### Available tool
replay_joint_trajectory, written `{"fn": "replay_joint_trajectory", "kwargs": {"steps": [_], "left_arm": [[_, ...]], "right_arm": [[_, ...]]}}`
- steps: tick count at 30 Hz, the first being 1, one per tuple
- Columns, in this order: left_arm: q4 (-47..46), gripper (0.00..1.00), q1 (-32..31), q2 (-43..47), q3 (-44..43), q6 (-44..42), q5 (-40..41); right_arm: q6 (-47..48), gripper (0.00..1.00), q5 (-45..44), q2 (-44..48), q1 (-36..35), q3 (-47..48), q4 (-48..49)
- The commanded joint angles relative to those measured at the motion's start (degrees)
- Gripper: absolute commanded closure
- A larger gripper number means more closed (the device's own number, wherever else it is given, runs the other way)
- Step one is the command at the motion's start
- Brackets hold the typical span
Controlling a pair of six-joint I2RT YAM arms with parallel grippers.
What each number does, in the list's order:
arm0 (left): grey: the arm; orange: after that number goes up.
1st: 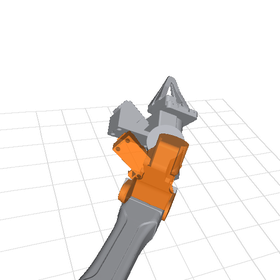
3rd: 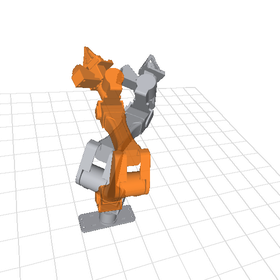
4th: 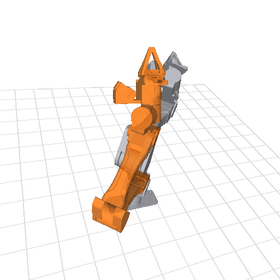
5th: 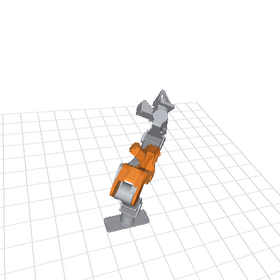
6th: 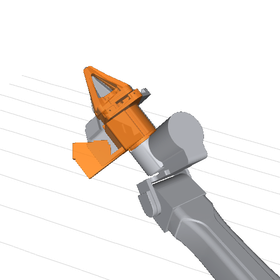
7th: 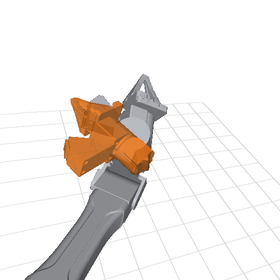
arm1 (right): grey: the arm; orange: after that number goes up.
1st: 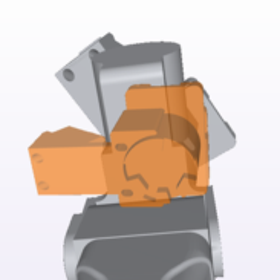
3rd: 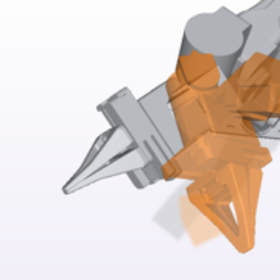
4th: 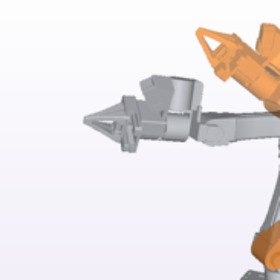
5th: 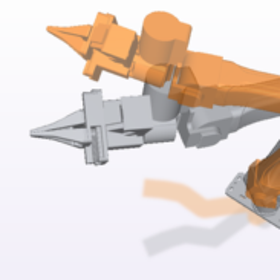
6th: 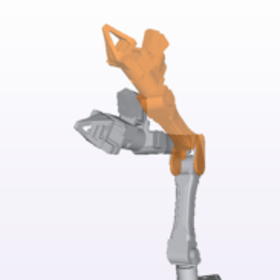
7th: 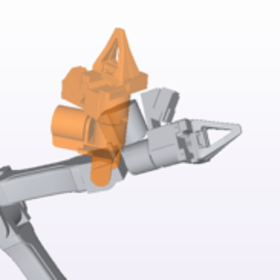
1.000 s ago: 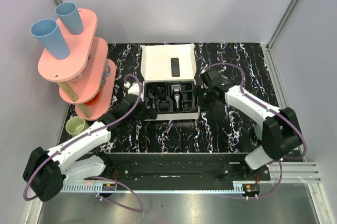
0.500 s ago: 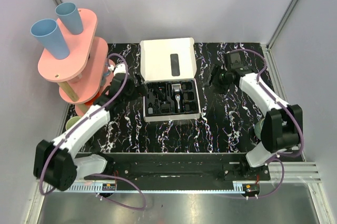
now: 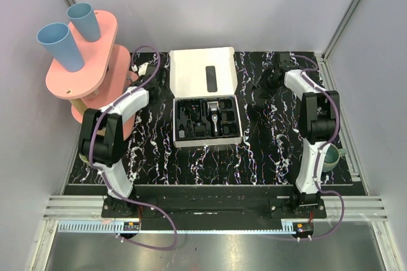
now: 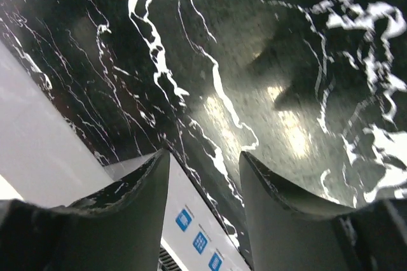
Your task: Sort the hair-cutting tools
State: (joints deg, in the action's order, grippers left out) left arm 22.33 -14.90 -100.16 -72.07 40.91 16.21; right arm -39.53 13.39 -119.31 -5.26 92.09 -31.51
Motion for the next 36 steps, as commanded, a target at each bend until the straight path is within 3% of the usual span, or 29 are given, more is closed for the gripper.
{"fn": "replay_joint_trajectory", "kwargs": {"steps": [1, 8, 16, 28, 36], "left_arm": [[0.3, 0.46, 1.4, -4.6, -7.1, 0.2, 2.7], [-6.2, 0.44, 2.3, -8.9, -8.8, -3.6, -2.1], [-14.0, 0.39, 2.5, -10.5, -8.0, -9.9, -15.1], [-24.9, 0.36, 2.5, -1.4, 4.1, -11.5, -21.7], [-27.8, 0.36, 2.5, 4.9, 10.9, -10.8, -20.5]], "right_arm": [[0.1, 0.45, 3.4, -5.5, -0.1, 8.7, 1.2], [1.3, 0.47, 11.9, -12.3, -0.2, 15.2, 2.2], [5.2, 0.46, 25.5, -15.7, -1.8, 18.4, 4.1], [2.1, 0.45, 38.8, -8.8, -2.2, 10.9, 14.9], [0.2, 0.45, 39.7, -4.5, -1.9, 5.1, 19.6]]}}
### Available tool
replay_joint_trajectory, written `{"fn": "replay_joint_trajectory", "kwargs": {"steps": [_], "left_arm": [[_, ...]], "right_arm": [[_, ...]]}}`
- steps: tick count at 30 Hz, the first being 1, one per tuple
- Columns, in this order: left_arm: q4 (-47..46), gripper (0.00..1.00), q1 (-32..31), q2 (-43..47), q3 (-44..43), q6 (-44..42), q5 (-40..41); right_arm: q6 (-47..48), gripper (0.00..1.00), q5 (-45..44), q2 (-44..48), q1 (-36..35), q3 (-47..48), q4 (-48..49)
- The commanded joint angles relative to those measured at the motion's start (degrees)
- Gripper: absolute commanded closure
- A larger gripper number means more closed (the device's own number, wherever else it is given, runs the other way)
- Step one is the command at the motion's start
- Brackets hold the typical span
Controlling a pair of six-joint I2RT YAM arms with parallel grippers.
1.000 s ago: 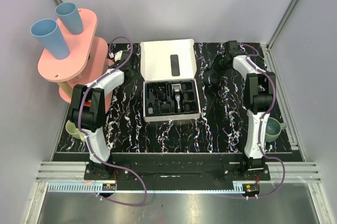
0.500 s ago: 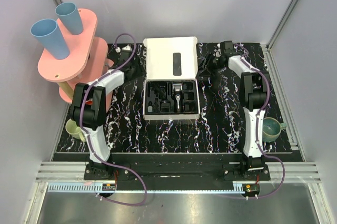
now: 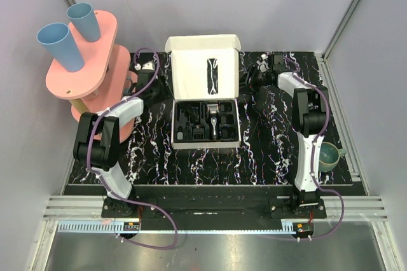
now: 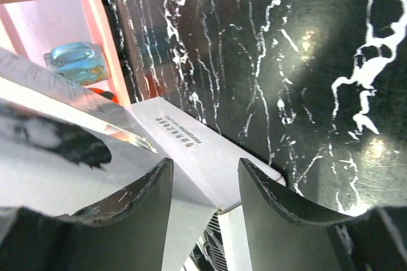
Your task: Sort the hair-cutting tools
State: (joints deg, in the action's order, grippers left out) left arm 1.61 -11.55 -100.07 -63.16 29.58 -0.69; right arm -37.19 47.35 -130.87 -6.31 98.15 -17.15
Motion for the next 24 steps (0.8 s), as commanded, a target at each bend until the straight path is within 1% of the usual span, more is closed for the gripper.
{"fn": "replay_joint_trajectory", "kwargs": {"steps": [1, 5, 11, 14, 19, 24], "left_arm": [[-7.5, 0.36, -0.8, 6.1, 2.9, 0.6, -3.5], [-10.0, 0.35, -0.8, 9.2, 6.1, 1.3, -3.6], [-10.2, 0.35, -0.8, 12.9, 8.9, 1.4, -3.6], [-10.0, 0.35, -0.8, 14.5, 9.9, 1.4, -3.6], [-10.4, 0.35, -0.8, 16.3, 11.7, 1.7, -4.6], [-12.1, 0.36, -0.8, 17.6, 14.5, 2.4, -5.8]], "right_arm": [[-3.1, 0.45, 5.5, 7.5, -0.7, -1.5, 5.9], [-4.7, 0.45, 5.4, 9.7, -0.6, -3.5, 9.1], [-5.3, 0.45, 5.9, 12.7, -0.5, -5.8, 9.7], [-5.5, 0.45, 5.0, 14.8, -0.6, -8.4, 9.8], [-3.2, 0.46, -1.5, 20.2, -0.7, -13.3, 5.3], [0.0, 0.46, -5.8, 24.8, -1.3, -17.0, 2.0]]}}
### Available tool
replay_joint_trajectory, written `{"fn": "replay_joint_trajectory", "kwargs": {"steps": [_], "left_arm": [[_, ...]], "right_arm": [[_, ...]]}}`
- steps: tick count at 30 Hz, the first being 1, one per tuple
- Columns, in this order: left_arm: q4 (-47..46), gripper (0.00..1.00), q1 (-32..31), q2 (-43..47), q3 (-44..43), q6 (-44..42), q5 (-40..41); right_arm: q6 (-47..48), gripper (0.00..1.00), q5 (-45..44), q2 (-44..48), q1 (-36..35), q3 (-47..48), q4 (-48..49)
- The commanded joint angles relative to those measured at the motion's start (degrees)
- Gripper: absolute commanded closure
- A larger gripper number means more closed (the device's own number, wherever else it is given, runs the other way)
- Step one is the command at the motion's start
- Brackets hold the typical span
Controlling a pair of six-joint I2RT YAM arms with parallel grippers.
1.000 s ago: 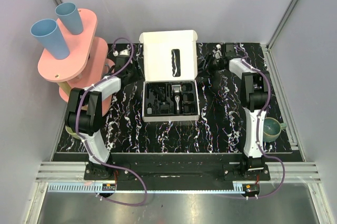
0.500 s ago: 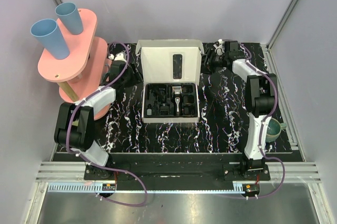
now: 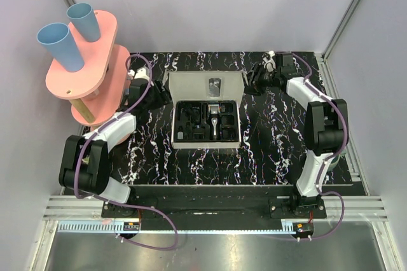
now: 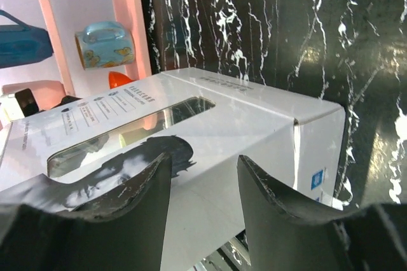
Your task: Sort the hair-cutting tools
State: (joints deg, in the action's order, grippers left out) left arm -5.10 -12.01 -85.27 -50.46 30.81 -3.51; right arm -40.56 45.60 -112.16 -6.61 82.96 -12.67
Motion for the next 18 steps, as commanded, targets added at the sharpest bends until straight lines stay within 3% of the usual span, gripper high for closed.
{"fn": "replay_joint_trajectory", "kwargs": {"steps": [1, 5, 9, 12, 18], "left_arm": [[-5.5, 0.36, -0.4, 3.2, 2.2, 1.4, -2.8], [-6.1, 0.36, -0.4, 4.0, 3.9, 1.9, -3.1], [-6.4, 0.37, -0.4, 4.3, 5.1, 2.0, -3.0], [-6.7, 0.37, -0.4, 4.6, 5.9, 2.2, -3.1], [-7.4, 0.37, -0.4, 4.9, 7.1, 2.3, -2.9]], "right_arm": [[3.5, 0.46, -4.9, 6.4, -1.0, -2.1, -3.0], [4.5, 0.46, -8.5, 8.5, -1.1, -3.2, -5.4], [1.9, 0.46, -25.3, 12.3, -1.1, -6.3, -8.4], [-0.4, 0.46, -32.7, 15.6, -1.1, -9.7, -8.2], [2.8, 0.46, -29.4, 16.8, -2.5, -11.3, -7.5]]}}
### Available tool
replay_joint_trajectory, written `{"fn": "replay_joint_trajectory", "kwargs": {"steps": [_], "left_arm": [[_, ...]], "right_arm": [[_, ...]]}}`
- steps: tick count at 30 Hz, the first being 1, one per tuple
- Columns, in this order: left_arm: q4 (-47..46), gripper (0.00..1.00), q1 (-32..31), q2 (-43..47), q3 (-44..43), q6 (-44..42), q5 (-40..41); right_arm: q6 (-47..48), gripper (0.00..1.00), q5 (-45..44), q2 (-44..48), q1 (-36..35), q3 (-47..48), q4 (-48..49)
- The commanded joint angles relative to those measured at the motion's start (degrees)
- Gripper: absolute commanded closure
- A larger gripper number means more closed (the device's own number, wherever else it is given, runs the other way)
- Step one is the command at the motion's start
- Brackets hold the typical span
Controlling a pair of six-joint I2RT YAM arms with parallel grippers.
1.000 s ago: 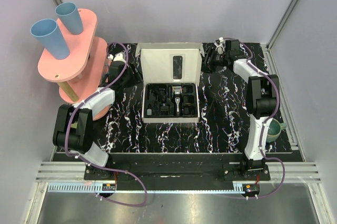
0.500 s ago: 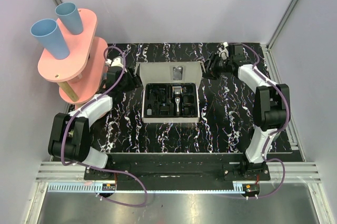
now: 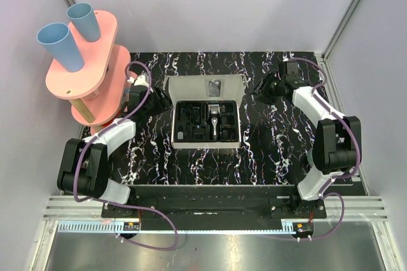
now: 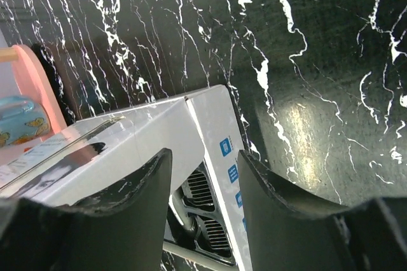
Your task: Sort the hair-cutting tools
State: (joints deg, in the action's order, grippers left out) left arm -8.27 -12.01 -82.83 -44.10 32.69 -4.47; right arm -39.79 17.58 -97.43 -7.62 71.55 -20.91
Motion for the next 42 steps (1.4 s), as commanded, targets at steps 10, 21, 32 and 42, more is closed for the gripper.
{"fn": "replay_joint_trajectory", "kwargs": {"steps": [10, 21, 32, 42], "left_arm": [[-4.9, 0.39, -0.4, 3.1, 2.0, 0.5, -2.1], [-6.1, 0.40, -0.4, 5.3, 6.1, 1.2, -2.1], [-5.4, 0.40, -0.4, 6.8, 9.5, 1.2, 0.5], [17.5, 0.41, -0.5, 12.6, 6.1, 6.8, 19.2]], "right_arm": [[4.2, 0.48, 2.0, 0.2, -8.5, -1.5, -1.2], [3.7, 0.48, -6.8, 5.7, -8.7, -6.1, -4.1], [3.7, 0.48, -14.6, 10.0, -8.7, -3.3, -5.8], [8.9, 0.47, -6.0, 17.3, -9.3, -2.2, 0.2]]}}
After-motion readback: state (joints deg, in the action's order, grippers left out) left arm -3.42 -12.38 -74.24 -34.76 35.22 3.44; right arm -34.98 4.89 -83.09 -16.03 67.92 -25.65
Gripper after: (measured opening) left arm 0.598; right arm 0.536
